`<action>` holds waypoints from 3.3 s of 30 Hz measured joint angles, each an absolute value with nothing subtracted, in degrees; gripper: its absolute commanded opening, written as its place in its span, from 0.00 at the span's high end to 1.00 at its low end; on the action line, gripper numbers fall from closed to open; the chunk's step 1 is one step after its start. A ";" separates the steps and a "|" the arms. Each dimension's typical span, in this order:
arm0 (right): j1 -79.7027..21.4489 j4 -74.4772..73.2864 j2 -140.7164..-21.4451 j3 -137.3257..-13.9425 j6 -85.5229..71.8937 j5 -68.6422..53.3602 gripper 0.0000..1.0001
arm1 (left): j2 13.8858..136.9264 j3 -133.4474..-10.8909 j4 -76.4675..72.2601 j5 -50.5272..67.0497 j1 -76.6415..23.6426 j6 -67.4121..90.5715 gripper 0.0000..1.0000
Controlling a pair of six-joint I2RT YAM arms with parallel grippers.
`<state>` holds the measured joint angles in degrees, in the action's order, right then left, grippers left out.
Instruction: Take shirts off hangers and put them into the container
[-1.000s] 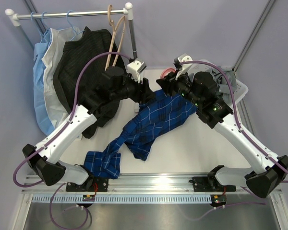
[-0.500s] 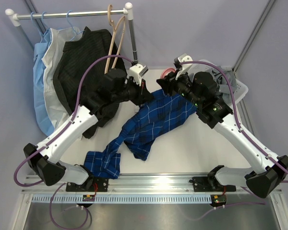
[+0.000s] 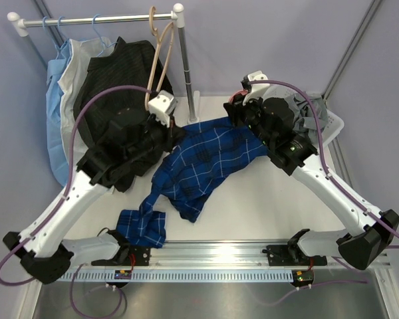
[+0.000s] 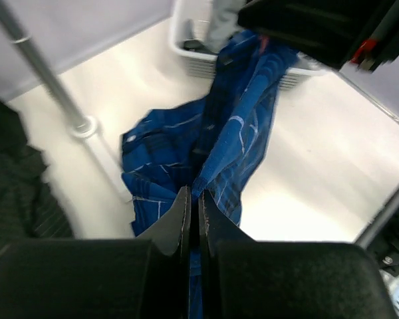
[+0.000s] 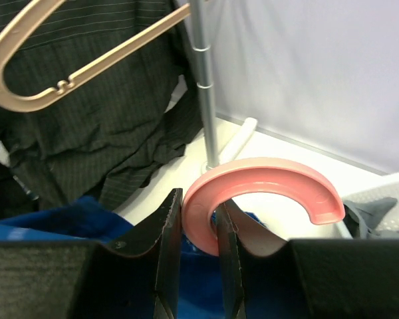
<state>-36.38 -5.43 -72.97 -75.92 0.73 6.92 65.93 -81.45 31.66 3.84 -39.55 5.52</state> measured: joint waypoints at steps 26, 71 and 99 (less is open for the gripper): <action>-35.11 -9.67 -72.27 -80.90 -9.43 9.19 1.00 | 51.86 -63.13 36.77 -7.64 -39.88 13.02 1.00; -35.18 -2.59 -74.32 -79.05 -5.34 -11.18 1.00 | 70.17 -83.48 40.42 1.28 -43.94 9.06 0.32; -35.68 -3.73 -74.46 -78.89 -3.60 -13.19 0.26 | 70.02 -80.31 38.83 4.16 -44.27 8.27 1.00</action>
